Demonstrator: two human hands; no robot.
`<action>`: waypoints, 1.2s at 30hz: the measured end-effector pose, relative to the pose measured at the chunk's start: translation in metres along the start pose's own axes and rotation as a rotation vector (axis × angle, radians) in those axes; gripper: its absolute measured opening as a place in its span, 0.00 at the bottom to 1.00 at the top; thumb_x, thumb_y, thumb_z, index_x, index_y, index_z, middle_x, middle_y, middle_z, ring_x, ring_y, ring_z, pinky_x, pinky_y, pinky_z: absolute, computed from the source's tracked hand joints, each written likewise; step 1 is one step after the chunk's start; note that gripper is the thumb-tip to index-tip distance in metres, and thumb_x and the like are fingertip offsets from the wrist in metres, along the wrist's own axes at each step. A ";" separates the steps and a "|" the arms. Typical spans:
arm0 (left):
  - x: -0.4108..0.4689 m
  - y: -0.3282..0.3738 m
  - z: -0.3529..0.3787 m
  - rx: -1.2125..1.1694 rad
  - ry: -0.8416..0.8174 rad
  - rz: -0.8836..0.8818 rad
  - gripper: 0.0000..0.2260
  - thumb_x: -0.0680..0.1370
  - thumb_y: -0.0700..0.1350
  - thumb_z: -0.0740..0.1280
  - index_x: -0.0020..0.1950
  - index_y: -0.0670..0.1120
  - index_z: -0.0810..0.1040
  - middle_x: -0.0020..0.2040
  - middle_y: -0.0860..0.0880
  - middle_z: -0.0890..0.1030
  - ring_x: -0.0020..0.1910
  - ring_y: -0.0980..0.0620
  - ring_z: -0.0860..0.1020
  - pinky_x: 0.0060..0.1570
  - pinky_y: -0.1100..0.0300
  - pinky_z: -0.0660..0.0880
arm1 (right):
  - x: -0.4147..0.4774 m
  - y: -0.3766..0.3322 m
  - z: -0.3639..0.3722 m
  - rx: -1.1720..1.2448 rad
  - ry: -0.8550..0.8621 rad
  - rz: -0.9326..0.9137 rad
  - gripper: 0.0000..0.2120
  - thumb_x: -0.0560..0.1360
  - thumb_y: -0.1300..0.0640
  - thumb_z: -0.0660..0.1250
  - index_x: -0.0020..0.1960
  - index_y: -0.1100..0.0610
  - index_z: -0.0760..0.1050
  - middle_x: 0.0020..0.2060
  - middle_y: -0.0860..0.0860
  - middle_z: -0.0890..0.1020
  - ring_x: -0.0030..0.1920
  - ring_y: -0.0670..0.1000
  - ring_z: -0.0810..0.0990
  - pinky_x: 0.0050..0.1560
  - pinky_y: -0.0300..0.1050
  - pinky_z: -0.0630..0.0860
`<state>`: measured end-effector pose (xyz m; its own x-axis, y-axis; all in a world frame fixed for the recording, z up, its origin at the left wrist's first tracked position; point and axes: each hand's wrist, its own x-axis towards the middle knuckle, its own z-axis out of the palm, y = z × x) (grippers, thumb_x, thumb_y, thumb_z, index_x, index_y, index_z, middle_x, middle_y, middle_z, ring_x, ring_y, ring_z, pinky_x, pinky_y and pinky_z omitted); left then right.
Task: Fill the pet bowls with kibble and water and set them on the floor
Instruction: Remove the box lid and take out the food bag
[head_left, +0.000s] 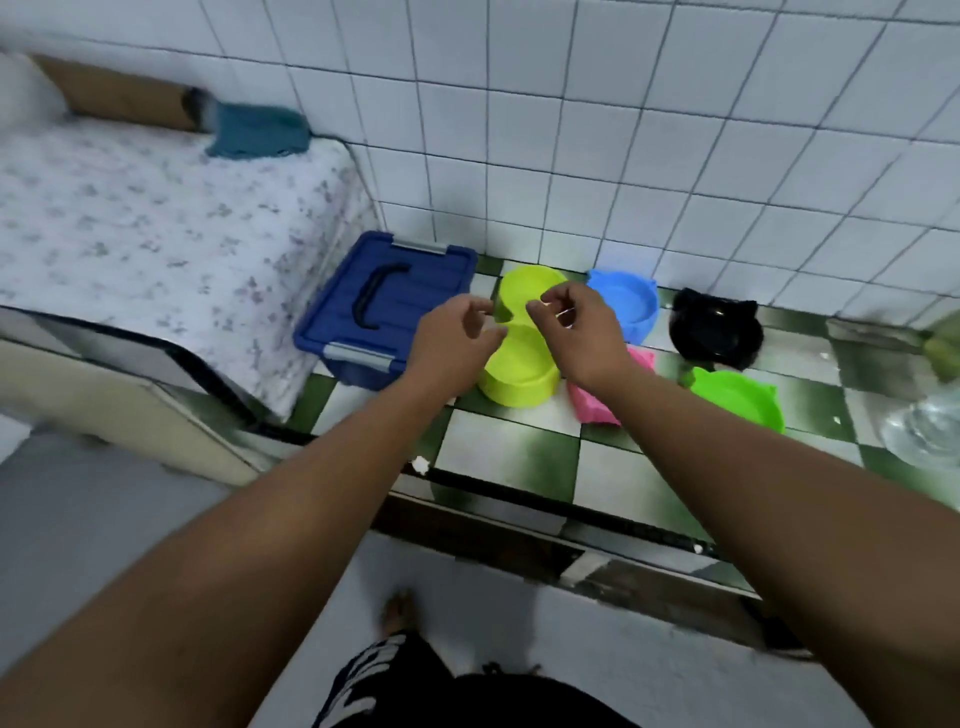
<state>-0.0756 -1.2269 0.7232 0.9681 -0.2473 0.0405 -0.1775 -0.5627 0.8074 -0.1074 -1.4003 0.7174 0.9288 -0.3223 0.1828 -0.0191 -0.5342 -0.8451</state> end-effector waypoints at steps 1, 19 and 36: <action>0.003 -0.008 -0.014 0.024 0.025 -0.003 0.15 0.77 0.50 0.74 0.62 0.48 0.80 0.51 0.51 0.82 0.51 0.53 0.81 0.56 0.58 0.78 | 0.005 -0.006 0.012 -0.001 -0.013 0.005 0.10 0.77 0.51 0.70 0.52 0.58 0.78 0.42 0.51 0.80 0.35 0.40 0.73 0.36 0.26 0.68; 0.043 -0.156 -0.154 0.515 -0.350 0.312 0.16 0.79 0.48 0.73 0.65 0.46 0.83 0.59 0.49 0.80 0.60 0.49 0.76 0.61 0.58 0.71 | 0.155 -0.044 0.164 -0.540 -0.159 0.015 0.13 0.76 0.60 0.66 0.59 0.55 0.82 0.59 0.57 0.81 0.60 0.59 0.79 0.61 0.48 0.75; 0.087 -0.134 -0.155 0.575 -0.637 0.221 0.09 0.76 0.48 0.76 0.54 0.49 0.81 0.52 0.53 0.76 0.49 0.54 0.76 0.52 0.57 0.76 | 0.209 -0.030 0.194 -1.105 -0.401 -0.418 0.12 0.78 0.69 0.59 0.58 0.67 0.76 0.55 0.64 0.77 0.56 0.65 0.76 0.53 0.56 0.75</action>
<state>0.0593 -1.0511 0.7100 0.6491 -0.6934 -0.3128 -0.5764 -0.7167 0.3925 0.1588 -1.3002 0.6836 0.9822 0.1877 0.0059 0.1846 -0.9712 0.1508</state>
